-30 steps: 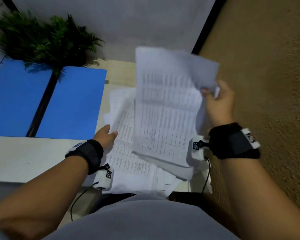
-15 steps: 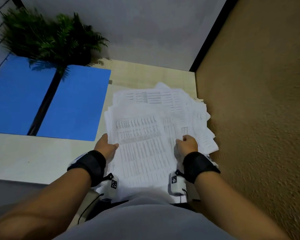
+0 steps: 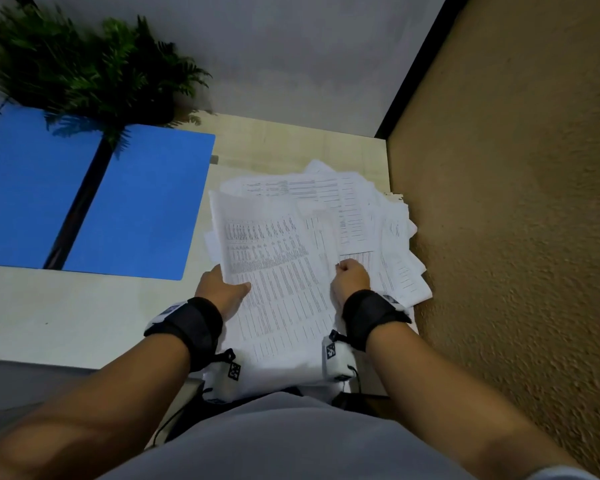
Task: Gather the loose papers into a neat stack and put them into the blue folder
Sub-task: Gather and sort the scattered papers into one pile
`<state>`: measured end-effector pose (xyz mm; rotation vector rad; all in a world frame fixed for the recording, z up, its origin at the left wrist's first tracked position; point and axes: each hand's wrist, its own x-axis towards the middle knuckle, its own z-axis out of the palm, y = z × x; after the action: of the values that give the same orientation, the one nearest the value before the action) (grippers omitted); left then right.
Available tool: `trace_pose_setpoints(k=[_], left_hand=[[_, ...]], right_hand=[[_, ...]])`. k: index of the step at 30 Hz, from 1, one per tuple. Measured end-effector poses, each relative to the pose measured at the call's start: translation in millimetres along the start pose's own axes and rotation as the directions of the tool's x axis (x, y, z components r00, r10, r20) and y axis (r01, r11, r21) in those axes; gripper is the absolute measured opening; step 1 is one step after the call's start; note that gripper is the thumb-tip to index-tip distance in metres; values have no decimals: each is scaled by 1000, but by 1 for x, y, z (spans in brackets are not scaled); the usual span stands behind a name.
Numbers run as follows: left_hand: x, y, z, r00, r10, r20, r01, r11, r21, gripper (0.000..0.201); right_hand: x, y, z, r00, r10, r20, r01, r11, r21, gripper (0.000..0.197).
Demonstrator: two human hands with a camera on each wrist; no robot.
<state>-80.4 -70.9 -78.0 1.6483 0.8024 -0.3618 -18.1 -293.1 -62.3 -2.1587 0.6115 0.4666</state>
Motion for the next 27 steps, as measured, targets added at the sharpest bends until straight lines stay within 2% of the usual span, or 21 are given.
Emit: trace_pose_setpoints(k=[3,4,5,6,7,8,9,11,13,14,18,22,23,25,27], left_hand=[[-9,8,4,999,30,-42,-29,1000,10,53],[-10,9,4,997,37,-64,-36,999,24,56],[-10,10,1,996,36,-80,-31,998,59,57],[-10,10,-2,996,26,-86,-19,996,85,56],[-9,9,-7,996,8,-85,0,996,93,52],[-8,8,-11,996,-7,-86,15,995,95,47],[-7,5,-15,996,-23,-88,31,995,94,43],[-6,0,-21,996,-39,-83,47,994,94,38],[-7,-3,-24,996,-40,-78,49,993,111,39],[-7,-4,-24,996,-33,-81,43,992,120,39],[-5,-8,-24,997,-15,-75,27,988,153,40],[-9,-5,-23,998,-4,-61,12,991,130,35],[-9,-5,-24,999,3,-55,3,994,111,36],[-13,-4,-29,998,16,-61,-11,997,73,38],[-17,-3,-34,997,31,-72,-32,999,-19,40]], right_hand=[[-9,1,14,1000,0,17,-1,998,59,26],[-9,-1,15,999,31,-6,-31,995,97,24],[-5,-2,13,995,91,-41,-82,979,186,22],[2,-3,10,984,170,-59,-143,938,315,27],[10,-2,6,969,244,-41,-196,857,477,38],[17,-4,2,953,302,6,-238,737,633,42],[25,-5,-3,942,329,59,-265,626,733,36],[36,-5,-9,931,322,172,-314,464,828,16],[42,-5,-12,923,275,271,-359,355,863,23],[44,-5,-11,919,274,285,-370,343,863,25],[54,-8,-3,917,317,242,-367,430,825,30],[60,-15,2,918,314,243,-385,554,738,33],[60,-19,2,925,319,208,-369,614,698,31],[56,-25,-2,958,288,20,-242,765,597,24],[54,-27,-15,954,219,-203,-91,861,501,37]])
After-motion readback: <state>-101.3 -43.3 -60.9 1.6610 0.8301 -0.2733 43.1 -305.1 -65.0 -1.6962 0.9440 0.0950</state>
